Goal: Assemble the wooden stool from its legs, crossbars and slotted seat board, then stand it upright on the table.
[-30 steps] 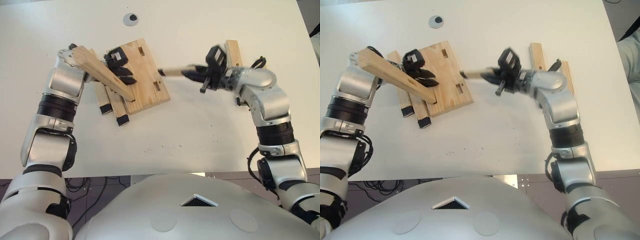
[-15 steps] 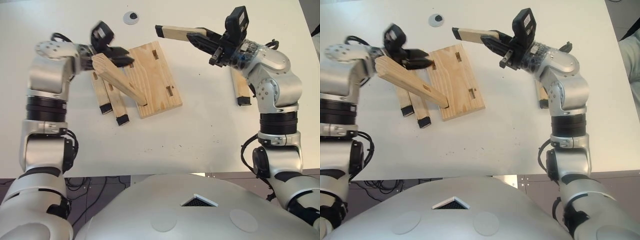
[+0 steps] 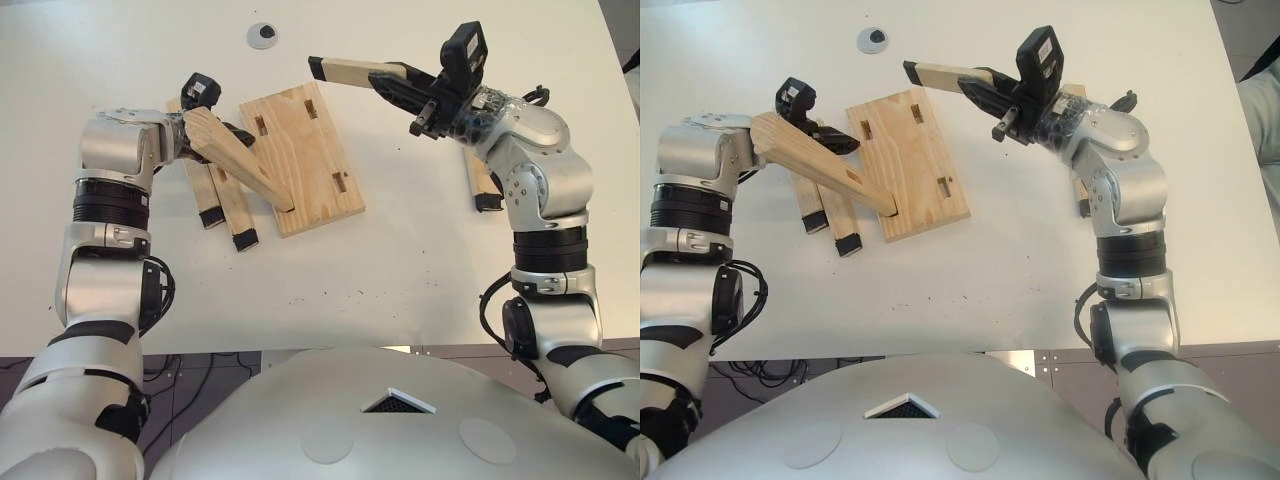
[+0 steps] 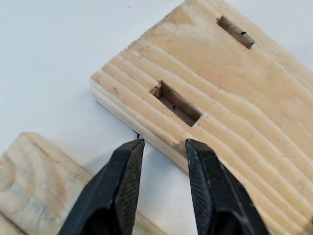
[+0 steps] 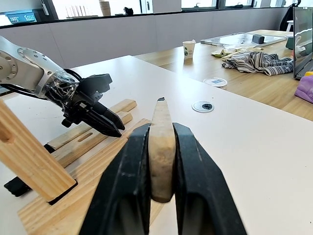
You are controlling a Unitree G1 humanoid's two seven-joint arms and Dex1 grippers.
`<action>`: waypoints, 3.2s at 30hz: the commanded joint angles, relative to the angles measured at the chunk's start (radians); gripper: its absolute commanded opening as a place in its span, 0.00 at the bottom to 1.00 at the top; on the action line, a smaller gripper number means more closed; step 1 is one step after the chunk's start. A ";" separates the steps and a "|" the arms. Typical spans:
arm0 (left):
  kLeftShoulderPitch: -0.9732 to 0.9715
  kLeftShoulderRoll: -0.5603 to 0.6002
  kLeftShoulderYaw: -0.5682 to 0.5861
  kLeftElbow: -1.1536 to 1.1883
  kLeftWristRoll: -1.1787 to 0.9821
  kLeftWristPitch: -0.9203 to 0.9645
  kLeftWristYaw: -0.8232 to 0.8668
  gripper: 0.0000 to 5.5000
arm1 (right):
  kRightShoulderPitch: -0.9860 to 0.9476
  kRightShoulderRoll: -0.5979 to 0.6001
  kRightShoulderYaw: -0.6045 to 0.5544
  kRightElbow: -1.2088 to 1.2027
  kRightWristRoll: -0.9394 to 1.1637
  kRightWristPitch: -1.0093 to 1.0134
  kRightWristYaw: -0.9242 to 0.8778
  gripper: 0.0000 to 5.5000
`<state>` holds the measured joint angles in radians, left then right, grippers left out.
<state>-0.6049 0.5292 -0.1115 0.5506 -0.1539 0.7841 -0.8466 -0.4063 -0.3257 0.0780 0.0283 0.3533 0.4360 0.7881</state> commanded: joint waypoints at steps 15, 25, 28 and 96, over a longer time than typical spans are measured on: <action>-0.229 -0.126 0.019 0.468 0.032 -0.139 -0.034 0.27 | -0.002 -0.104 -0.023 -0.040 0.152 0.069 0.272 0.07; -0.283 -0.163 0.001 0.604 0.095 -0.241 -0.080 0.27 | -0.119 -0.112 0.036 0.139 0.166 0.125 0.463 0.07; -0.295 -0.181 -0.001 0.619 0.107 -0.253 -0.085 0.27 | -0.159 -0.096 0.050 0.191 0.163 0.117 0.496 0.07; -0.313 -0.248 -0.002 0.695 0.162 -0.221 -0.136 0.27 | 0.104 0.133 0.172 -0.017 0.113 -0.168 0.293 0.07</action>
<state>-0.9472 0.3262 -0.0929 1.2252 -0.0221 0.5407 -1.0088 -0.2872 -0.2449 0.2348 0.0431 0.4526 0.2515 1.1104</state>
